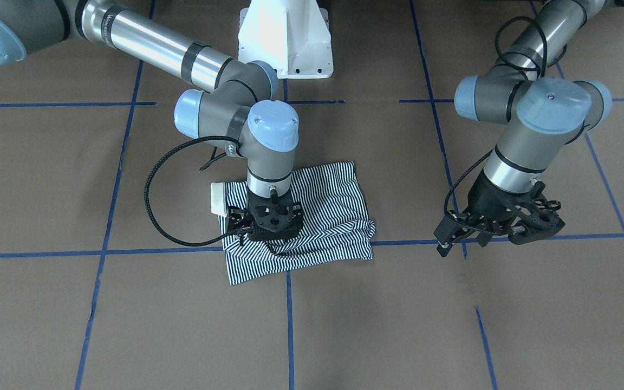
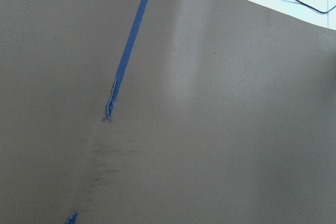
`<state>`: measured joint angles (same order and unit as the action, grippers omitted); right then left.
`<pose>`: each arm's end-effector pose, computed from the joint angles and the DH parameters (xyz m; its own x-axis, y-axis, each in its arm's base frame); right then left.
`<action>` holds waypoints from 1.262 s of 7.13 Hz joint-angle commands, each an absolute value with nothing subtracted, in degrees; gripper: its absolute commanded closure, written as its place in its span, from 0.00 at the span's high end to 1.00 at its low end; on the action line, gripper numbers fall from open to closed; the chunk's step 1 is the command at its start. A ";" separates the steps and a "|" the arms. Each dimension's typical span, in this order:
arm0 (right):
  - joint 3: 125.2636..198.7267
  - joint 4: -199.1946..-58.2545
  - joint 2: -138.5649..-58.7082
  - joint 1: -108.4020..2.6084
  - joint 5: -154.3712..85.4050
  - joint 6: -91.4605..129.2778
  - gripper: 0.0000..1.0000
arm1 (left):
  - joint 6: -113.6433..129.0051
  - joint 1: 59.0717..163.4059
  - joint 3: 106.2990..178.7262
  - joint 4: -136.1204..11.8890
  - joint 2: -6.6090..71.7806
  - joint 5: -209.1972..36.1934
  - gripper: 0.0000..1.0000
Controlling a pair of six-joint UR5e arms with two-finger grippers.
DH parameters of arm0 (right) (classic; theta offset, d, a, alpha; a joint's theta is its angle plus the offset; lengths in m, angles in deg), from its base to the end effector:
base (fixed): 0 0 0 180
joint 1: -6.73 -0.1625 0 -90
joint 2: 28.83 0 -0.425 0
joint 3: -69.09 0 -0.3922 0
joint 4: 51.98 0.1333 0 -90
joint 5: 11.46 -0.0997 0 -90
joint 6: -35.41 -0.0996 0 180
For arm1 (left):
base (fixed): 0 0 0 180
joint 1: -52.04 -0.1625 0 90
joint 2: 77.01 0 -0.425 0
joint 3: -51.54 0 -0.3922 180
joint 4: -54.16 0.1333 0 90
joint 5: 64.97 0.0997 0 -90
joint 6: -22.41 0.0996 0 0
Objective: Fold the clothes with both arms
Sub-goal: 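Press the right gripper on the folded shirt while the left gripper withdraws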
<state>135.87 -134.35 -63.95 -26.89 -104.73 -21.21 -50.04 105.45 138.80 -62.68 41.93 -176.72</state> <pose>-0.6135 -0.5612 0.2150 0.8258 -0.1106 0.5531 -0.0819 0.9467 0.3115 0.3348 -0.6126 0.3372 0.5134 -0.2217 -0.8290 0.4347 0.9001 0.0285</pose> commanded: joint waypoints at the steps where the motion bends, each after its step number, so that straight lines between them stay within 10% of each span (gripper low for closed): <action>1: 132.04 -134.16 -63.02 -26.75 -101.31 -17.25 1.00 | -50.01 105.66 139.17 -62.56 41.91 -176.77 1.00; 9: 138.19 -134.42 -70.44 -42.97 -115.97 -0.54 1.00 | -43.31 108.29 147.92 -56.24 38.86 -180.01 1.00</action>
<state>132.50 -134.09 -65.98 -38.90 -107.87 -1.47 -48.35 107.37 144.27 -58.06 41.19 -179.32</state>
